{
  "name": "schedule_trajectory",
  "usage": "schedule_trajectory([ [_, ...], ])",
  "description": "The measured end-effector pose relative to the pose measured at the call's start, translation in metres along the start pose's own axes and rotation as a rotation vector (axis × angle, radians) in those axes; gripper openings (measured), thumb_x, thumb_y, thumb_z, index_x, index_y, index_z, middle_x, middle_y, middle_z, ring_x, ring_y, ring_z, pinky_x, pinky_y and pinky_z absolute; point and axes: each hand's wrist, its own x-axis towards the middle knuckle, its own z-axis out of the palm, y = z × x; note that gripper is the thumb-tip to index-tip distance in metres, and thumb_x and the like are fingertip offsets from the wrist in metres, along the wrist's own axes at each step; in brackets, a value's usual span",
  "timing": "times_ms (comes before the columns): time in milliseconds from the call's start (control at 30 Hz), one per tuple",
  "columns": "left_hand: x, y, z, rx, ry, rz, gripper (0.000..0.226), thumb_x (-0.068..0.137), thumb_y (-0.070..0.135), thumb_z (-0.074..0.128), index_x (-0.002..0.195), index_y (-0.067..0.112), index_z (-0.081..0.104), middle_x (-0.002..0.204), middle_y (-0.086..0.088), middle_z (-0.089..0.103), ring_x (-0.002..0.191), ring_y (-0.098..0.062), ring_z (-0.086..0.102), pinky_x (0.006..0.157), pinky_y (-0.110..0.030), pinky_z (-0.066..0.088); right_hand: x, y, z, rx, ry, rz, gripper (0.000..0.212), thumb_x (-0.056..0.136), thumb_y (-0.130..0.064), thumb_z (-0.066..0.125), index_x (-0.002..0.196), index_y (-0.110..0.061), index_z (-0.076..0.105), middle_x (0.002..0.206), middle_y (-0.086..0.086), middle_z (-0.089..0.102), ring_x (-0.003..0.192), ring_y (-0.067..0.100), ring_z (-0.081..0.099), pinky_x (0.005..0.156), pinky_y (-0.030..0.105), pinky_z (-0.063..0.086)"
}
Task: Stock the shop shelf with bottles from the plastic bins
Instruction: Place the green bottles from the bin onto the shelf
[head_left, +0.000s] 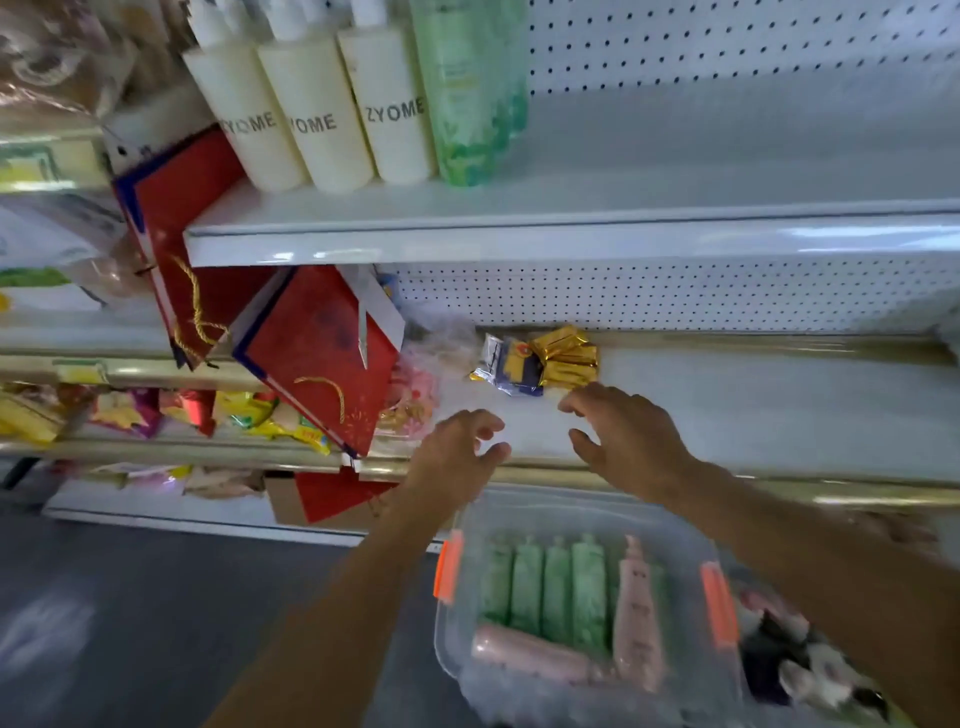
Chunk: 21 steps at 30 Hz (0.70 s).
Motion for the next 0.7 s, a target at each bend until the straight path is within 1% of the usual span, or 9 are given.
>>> schedule_trajectory([
  [133, -0.016, -0.031, 0.057, -0.116, -0.101, -0.122, 0.028, 0.083, 0.025, 0.069, 0.108, 0.013, 0.068, 0.101, -0.003, 0.069, 0.09, -0.019, 0.065, 0.085, -0.028, 0.051, -0.017, 0.025, 0.061, 0.089, -0.16, 0.113, 0.034, 0.093, -0.029, 0.051, 0.127, -0.025, 0.051, 0.126, -0.006, 0.056, 0.115, 0.017, 0.056, 0.09, 0.033, 0.046],
  [200, -0.02, -0.046, 0.089, -0.156, -0.154, -0.184, 0.027, 0.083, 0.024, 0.07, 0.107, 0.011, 0.069, 0.102, -0.006, 0.07, 0.09, -0.018, 0.068, 0.086, -0.03, 0.053, -0.027, 0.039, 0.097, 0.125, -0.249, 0.182, 0.036, 0.093, -0.028, 0.052, 0.128, -0.022, 0.05, 0.129, -0.003, 0.055, 0.119, 0.019, 0.054, 0.093, 0.032, 0.045],
  [367, -0.02, -0.073, 0.174, -0.203, -0.327, -0.369, 0.035, 0.084, 0.031, 0.068, 0.114, 0.014, 0.066, 0.117, -0.004, 0.068, 0.107, -0.021, 0.064, 0.093, -0.03, 0.048, -0.049, 0.075, 0.175, 0.22, -0.462, 0.372, 0.039, 0.093, -0.024, 0.054, 0.129, -0.014, 0.048, 0.127, 0.008, 0.057, 0.117, 0.026, 0.055, 0.092, 0.032, 0.045],
  [433, -0.019, -0.08, 0.205, -0.254, -0.386, -0.447, 0.033, 0.088, 0.025, 0.066, 0.118, 0.013, 0.065, 0.119, -0.004, 0.067, 0.111, -0.02, 0.062, 0.092, -0.026, 0.046, -0.053, 0.089, 0.198, 0.259, -0.503, 0.45, 0.026, 0.091, -0.021, 0.056, 0.116, -0.013, 0.055, 0.115, 0.011, 0.061, 0.112, 0.029, 0.058, 0.085, 0.031, 0.045],
  [467, -0.018, -0.084, 0.219, -0.29, -0.403, -0.489, 0.032, 0.088, 0.023, 0.065, 0.119, 0.012, 0.064, 0.119, -0.005, 0.067, 0.112, -0.02, 0.061, 0.091, -0.024, 0.045, -0.055, 0.096, 0.209, 0.268, -0.521, 0.48, 0.009, 0.09, -0.02, 0.057, 0.098, -0.018, 0.056, 0.104, 0.01, 0.061, 0.107, 0.03, 0.06, 0.077, 0.03, 0.044],
  [533, -0.014, -0.089, 0.245, -0.342, -0.413, -0.555, 0.031, 0.089, 0.02, 0.063, 0.119, 0.01, 0.065, 0.121, -0.006, 0.066, 0.114, -0.021, 0.06, 0.087, -0.021, 0.043, -0.06, 0.107, 0.237, 0.296, -0.548, 0.536, 0.028, 0.089, -0.019, 0.059, 0.07, -0.023, 0.038, 0.08, 0.002, 0.052, 0.089, 0.028, 0.059, 0.06, 0.025, 0.034],
  [600, -0.006, -0.095, 0.269, -0.332, -0.425, -0.591, 0.031, 0.09, 0.02, 0.061, 0.12, 0.012, 0.065, 0.124, -0.004, 0.064, 0.116, -0.021, 0.059, 0.089, -0.021, 0.043, -0.067, 0.112, 0.264, 0.348, -0.592, 0.556, 0.037, 0.089, -0.017, 0.059, 0.066, -0.022, 0.031, 0.068, -0.004, 0.04, 0.076, 0.022, 0.05, 0.049, 0.02, 0.024],
  [667, 0.006, -0.099, 0.289, -0.341, -0.414, -0.635, 0.031, 0.09, 0.018, 0.058, 0.121, 0.013, 0.064, 0.126, -0.006, 0.063, 0.117, -0.023, 0.058, 0.096, -0.029, 0.046, -0.071, 0.113, 0.286, 0.402, -0.628, 0.561, 0.025, 0.09, -0.014, 0.06, 0.075, -0.017, 0.04, 0.075, -0.004, 0.044, 0.074, 0.016, 0.048, 0.047, 0.014, 0.023],
  [700, 0.012, -0.101, 0.297, -0.37, -0.406, -0.663, 0.033, 0.091, 0.017, 0.057, 0.123, 0.014, 0.061, 0.127, -0.007, 0.062, 0.117, -0.025, 0.058, 0.099, -0.034, 0.048, -0.07, 0.112, 0.293, 0.43, -0.628, 0.566, 0.016, 0.09, -0.012, 0.061, 0.087, -0.014, 0.045, 0.084, -0.001, 0.048, 0.078, 0.015, 0.048, 0.047, 0.013, 0.025],
])
